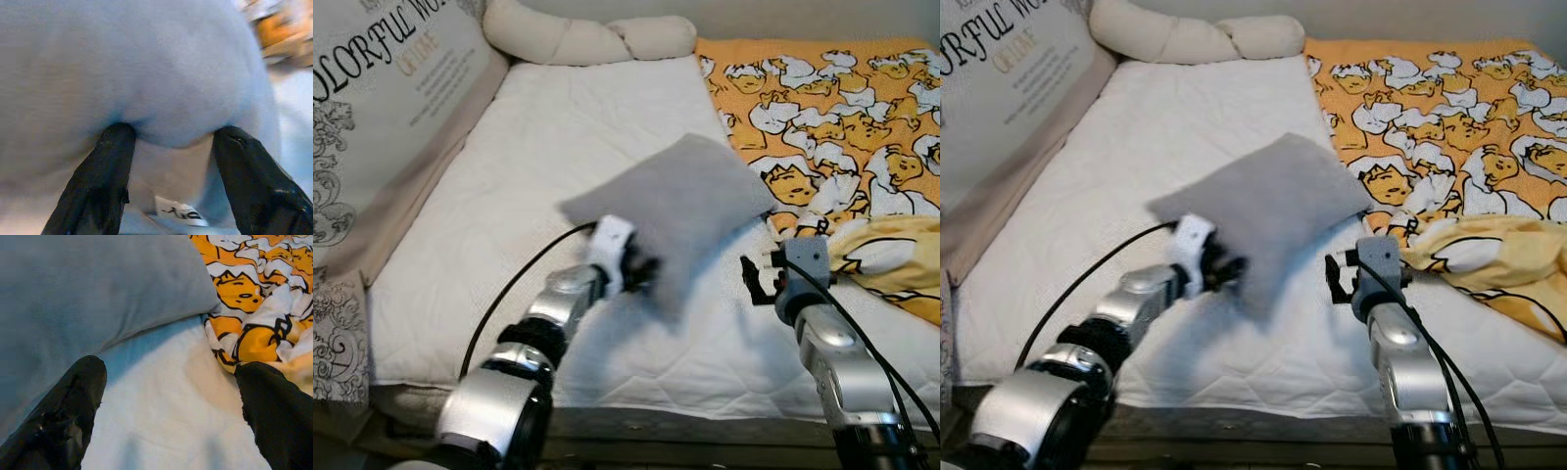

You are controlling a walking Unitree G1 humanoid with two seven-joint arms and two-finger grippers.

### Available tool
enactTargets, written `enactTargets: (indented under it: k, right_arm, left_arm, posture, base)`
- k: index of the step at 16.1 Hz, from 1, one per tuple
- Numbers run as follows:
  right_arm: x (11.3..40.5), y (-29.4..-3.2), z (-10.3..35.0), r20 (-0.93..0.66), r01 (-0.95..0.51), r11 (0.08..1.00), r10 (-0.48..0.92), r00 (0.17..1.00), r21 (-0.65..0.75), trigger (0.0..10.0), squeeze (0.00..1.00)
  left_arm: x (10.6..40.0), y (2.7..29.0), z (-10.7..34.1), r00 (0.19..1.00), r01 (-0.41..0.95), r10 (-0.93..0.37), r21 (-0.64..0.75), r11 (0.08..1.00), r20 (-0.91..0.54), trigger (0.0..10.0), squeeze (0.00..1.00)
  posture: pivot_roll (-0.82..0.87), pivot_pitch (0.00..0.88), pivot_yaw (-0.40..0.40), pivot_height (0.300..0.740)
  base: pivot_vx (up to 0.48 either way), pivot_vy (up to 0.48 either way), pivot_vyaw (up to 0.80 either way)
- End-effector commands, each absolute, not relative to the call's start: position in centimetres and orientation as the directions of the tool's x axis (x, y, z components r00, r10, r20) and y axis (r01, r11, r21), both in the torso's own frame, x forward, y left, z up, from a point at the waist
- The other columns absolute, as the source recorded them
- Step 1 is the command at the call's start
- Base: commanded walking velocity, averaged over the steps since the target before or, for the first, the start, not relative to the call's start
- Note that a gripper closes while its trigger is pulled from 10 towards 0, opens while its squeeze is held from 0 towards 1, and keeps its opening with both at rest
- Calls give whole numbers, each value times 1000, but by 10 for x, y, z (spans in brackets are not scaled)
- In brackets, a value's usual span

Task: Clean up the room

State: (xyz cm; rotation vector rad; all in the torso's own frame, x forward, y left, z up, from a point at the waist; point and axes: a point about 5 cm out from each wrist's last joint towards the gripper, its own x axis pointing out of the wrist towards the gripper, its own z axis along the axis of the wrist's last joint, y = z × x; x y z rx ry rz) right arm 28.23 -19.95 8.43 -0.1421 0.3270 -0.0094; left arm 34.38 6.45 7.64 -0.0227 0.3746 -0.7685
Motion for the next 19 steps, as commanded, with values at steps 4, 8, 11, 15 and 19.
enactTargets:
  k: [4, 8, 11, 15, 19]
  right_arm:
    - [281, -203, 90, -302, -15, 991, -26, 953, -131, 10000, 0]
    - [296, -174, 115, -205, -337, 941, 323, 924, -36, 10000, 1000]
    - [303, -158, 122, -227, -535, 840, 505, 833, -92, 10000, 1000]
    - [317, -126, 128, -232, -697, 710, 664, 710, -100, 10000, 1000]
    - [322, -77, 117, -369, -881, 437, 800, 473, -182, 10000, 1000]
  left_arm:
    - [322, 54, 93, 413, 877, -892, -184, 444, -183, 10000, 0]
    - [307, 100, 97, 446, 891, -843, 57, 451, -301, 10000, 0]
    - [307, 138, 114, 631, 775, -736, 181, 605, -243, 10000, 1000]
    - [301, 178, 130, 758, 652, -622, 213, 728, -193, 10000, 1000]
    - [307, 208, 150, 853, 518, -515, 237, 822, -82, 10000, 1000]
  posture:
    - [-99, 0, 72, 740]
    - [-73, 0, 56, 740]
    - [-56, 0, 48, 740]
    - [-39, 0, 51, 740]
    - [-26, 0, 49, 740]
  base:
    - [0, 0, 0]
    - [0, 0, 0]
    - [0, 0, 0]
    - [0, 0, 0]
    - [0, 0, 0]
